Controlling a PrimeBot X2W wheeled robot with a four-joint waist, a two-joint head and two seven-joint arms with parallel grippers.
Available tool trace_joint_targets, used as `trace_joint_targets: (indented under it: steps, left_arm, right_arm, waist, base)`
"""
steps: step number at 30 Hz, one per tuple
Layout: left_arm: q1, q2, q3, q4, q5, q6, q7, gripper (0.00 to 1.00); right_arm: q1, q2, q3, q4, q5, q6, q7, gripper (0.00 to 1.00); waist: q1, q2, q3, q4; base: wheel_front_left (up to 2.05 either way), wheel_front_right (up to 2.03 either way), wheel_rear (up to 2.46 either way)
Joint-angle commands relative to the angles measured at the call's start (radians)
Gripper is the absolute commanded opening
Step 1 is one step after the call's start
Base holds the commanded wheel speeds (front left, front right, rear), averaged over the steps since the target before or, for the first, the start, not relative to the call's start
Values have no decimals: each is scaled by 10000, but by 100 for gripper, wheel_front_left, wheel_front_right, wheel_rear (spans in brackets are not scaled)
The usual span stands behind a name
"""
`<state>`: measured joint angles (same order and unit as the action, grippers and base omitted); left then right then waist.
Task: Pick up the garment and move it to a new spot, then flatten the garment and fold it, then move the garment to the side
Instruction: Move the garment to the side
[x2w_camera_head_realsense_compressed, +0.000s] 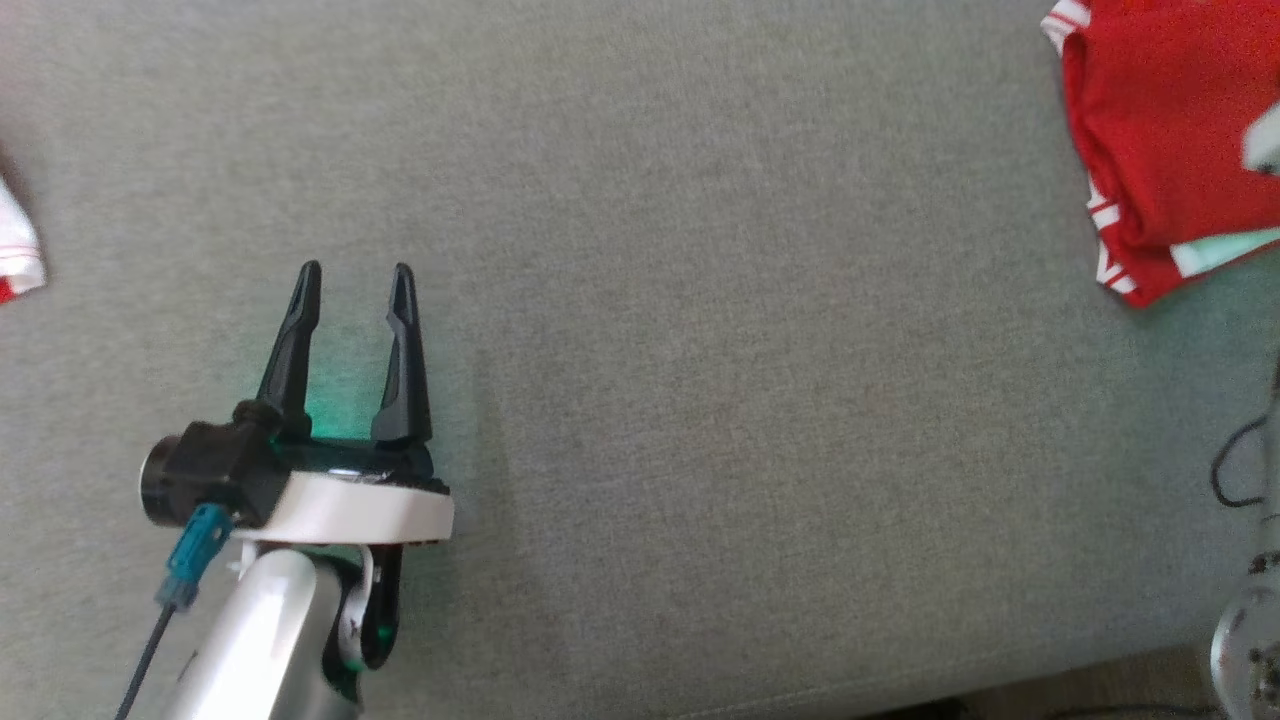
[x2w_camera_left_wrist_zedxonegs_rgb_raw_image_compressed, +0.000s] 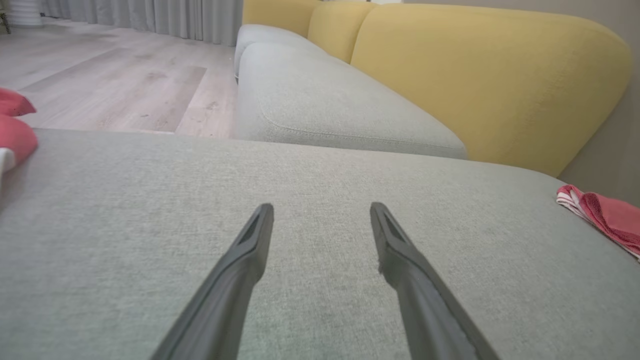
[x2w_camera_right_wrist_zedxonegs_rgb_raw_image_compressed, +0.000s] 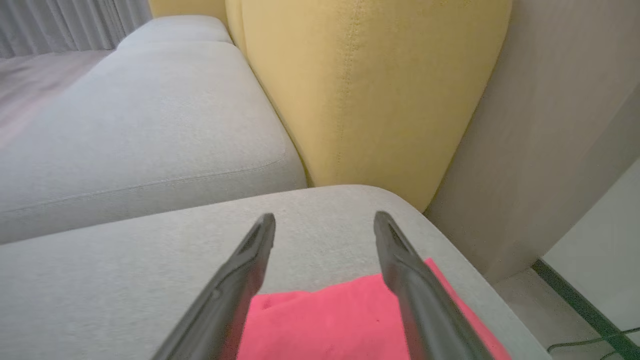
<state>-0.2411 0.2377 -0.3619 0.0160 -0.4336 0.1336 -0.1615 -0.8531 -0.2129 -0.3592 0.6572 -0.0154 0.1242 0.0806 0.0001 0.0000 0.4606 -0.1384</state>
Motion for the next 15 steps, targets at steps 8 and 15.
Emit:
trace_joint_targets:
  steps: [8, 15]
  left_arm:
    - [320, -32, 646, 210, -367, 142, -520, 100]
    - [1127, -151, 993, 739, -730, 227, -776, 100]
  right_arm:
    - [837, 511, 1585, -1551, 989, 65, -460, 100]
    - [3225, 1189, 2225, -3172, 1074, 65, -743, 100]
  waist:
    - [-1, 0, -1771, 946]
    - [-1, 0, -3086, 1916]
  base:
    - [0, 0, 0]
    - [0, 0, 0]
